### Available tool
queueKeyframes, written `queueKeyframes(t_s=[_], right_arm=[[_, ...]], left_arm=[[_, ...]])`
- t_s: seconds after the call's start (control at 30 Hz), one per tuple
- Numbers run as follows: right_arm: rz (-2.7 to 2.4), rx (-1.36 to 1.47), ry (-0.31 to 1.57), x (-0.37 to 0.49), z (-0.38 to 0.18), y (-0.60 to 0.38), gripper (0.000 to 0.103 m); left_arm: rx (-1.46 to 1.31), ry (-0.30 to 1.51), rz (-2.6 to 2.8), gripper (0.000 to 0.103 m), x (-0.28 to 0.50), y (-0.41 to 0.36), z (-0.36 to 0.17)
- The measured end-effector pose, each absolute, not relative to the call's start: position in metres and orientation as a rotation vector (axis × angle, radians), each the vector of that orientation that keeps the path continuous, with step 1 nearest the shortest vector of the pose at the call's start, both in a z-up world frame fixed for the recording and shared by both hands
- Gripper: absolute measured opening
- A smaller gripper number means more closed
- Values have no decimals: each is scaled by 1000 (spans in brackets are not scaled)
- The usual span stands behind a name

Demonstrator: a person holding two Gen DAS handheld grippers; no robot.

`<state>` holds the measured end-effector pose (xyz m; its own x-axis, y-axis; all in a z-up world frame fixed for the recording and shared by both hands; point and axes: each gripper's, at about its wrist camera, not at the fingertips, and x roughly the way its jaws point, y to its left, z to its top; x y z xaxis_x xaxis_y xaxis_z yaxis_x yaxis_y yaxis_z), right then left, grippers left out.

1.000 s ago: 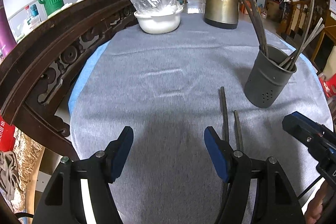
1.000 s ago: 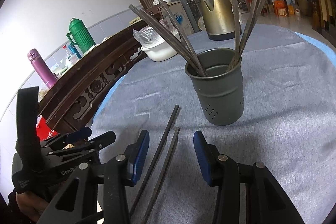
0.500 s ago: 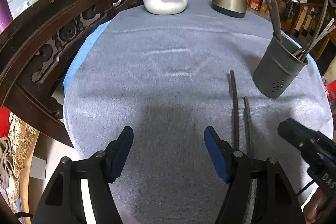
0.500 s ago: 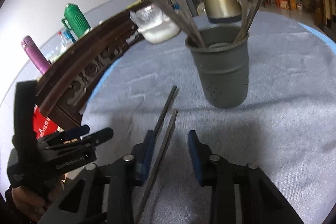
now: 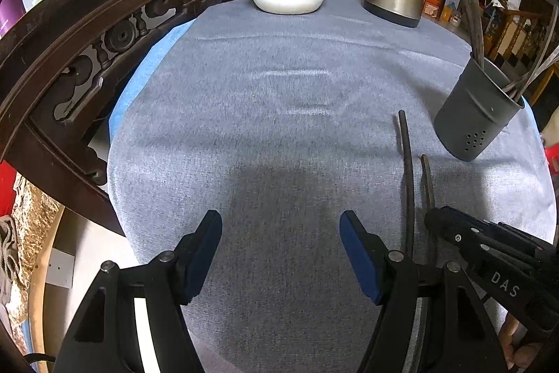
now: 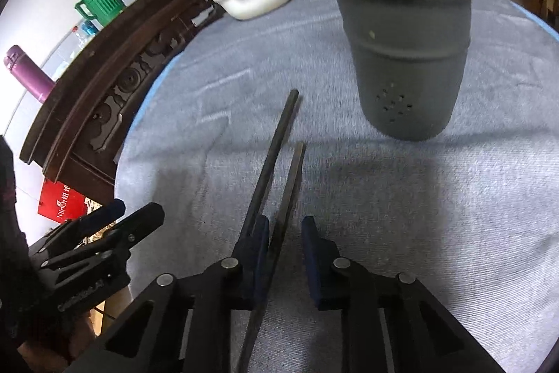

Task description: Organize utensils

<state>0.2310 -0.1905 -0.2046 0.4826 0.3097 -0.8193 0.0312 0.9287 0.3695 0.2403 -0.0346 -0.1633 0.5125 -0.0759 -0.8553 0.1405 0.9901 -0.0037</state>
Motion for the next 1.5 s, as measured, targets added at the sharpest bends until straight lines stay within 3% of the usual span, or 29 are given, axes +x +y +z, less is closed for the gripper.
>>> queueKeyframes(t_s=[0.17, 0.8, 1.2, 1.5], right_arm=[[188, 321, 1058, 231, -203, -186, 11], [125, 262, 1108, 245, -202, -215, 11], [142, 286, 1119, 233, -206, -234, 9], [140, 269, 1103, 228, -206, -237, 9]], left_arm=[[76, 1034, -136, 71, 240, -37, -165], [60, 1058, -188, 71, 250, -41, -159], [70, 1180, -442, 71, 313, -95, -170], [-32, 1243, -542, 45, 348, -118, -187]])
